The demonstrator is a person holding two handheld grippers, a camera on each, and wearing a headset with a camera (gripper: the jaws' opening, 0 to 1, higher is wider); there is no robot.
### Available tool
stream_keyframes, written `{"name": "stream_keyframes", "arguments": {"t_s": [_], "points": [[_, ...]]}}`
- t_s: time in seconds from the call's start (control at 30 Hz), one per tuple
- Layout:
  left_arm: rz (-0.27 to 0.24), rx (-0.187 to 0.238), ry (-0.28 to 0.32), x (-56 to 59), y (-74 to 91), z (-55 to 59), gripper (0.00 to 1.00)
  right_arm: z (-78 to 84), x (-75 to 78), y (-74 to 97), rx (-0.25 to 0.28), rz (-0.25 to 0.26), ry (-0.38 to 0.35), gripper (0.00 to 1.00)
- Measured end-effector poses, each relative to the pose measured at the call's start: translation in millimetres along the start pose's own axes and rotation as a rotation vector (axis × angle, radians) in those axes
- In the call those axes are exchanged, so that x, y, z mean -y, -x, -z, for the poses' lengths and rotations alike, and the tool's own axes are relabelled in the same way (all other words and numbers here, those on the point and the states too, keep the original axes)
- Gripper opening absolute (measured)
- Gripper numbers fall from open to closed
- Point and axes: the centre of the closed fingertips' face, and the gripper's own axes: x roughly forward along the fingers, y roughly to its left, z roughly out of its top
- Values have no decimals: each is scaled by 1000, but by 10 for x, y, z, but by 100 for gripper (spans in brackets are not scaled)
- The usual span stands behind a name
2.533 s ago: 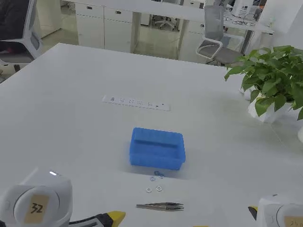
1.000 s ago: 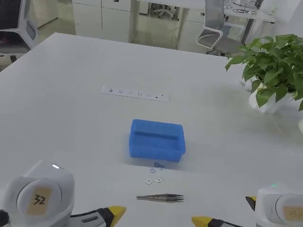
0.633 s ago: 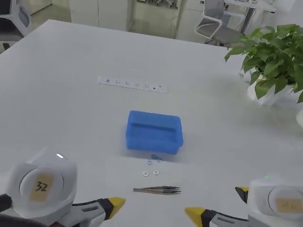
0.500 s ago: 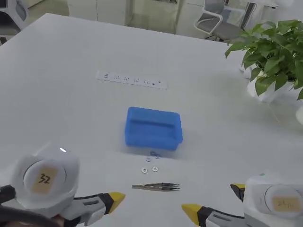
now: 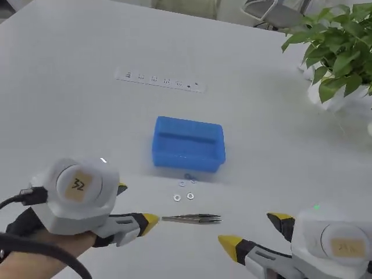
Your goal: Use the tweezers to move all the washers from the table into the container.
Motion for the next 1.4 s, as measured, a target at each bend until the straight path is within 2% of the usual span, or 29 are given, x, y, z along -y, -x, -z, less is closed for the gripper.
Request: {"name": "stream_keyframes", "arguments": {"t_s": [0.07,0.2,0.47,0.63,0.7,0.73,0.87,1.03,1.13,1.2,1.4], "points": [[26,-21,6,19,-95,48,44,3,-28,-22,-7,-8,-8,57],[66,-70,-20,71,-269,154,37,22,-40,-54,-20,-20,-10,55],[120,-115,-99,152,-471,195,22,45,-20,-123,-38,-47,-6,51],[144,-123,-201,192,-552,203,14,42,-69,-154,-48,-67,1,49],[135,-146,-230,178,-589,240,15,35,-82,-164,-48,-76,10,48],[148,-159,-246,196,-603,266,15,33,-82,-172,-49,-80,15,48],[158,-173,-293,220,-645,310,11,25,-90,-191,-50,-90,20,47],[156,-180,-294,237,-720,334,8,37,-99,-200,-56,-92,26,45],[163,-192,-310,266,-733,376,3,37,-114,-200,-56,-98,26,44],[166,-181,-311,273,-751,342,0,27,-127,-197,-55,-101,30,44],[200,-191,-329,386,-705,376,0,2,-150,-229,-56,-114,51,42]]}}
